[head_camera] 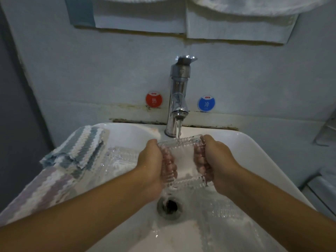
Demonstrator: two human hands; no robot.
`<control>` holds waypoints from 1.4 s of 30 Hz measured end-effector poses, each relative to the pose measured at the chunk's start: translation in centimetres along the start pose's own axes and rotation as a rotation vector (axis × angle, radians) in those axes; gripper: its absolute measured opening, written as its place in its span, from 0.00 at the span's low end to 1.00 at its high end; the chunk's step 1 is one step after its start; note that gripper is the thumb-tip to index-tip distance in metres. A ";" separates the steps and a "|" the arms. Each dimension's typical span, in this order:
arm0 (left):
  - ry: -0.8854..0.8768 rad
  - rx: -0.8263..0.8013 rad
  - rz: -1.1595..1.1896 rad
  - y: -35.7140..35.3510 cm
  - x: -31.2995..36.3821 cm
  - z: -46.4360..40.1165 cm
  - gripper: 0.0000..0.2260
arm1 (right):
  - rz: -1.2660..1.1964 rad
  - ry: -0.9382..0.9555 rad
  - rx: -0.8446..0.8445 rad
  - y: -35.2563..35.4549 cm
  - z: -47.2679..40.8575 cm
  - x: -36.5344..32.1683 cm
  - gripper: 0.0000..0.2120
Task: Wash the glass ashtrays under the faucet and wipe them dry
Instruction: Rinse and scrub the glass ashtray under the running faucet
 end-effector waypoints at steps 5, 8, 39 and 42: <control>-0.088 0.000 -0.128 -0.6 0.2 0.4 0.26 | -0.115 -0.013 0.059 0.4 0.1 0.5 0.18; -0.243 0.102 -0.321 -0.5 0.6 1.1 0.26 | -0.140 0.000 0.150 1.0 0.1 0.6 0.16; -0.163 0.068 -0.311 -0.2 1.3 1.2 0.25 | -0.241 -0.053 -0.105 -0.6 -1.3 1.1 0.19; -0.210 0.054 -0.485 -0.6 2.4 0.9 0.25 | -0.247 -0.073 -0.265 -1.2 -1.7 0.5 0.22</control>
Point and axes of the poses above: each hand's wrist, its own z-axis away from the middle knuckle, its own y-axis out of the back of the hand, x = y × z, the point moved 9 cm from there along -z, towards the middle knuckle, and after that the axes turned 6 degrees about z, right-handed, at the moved point
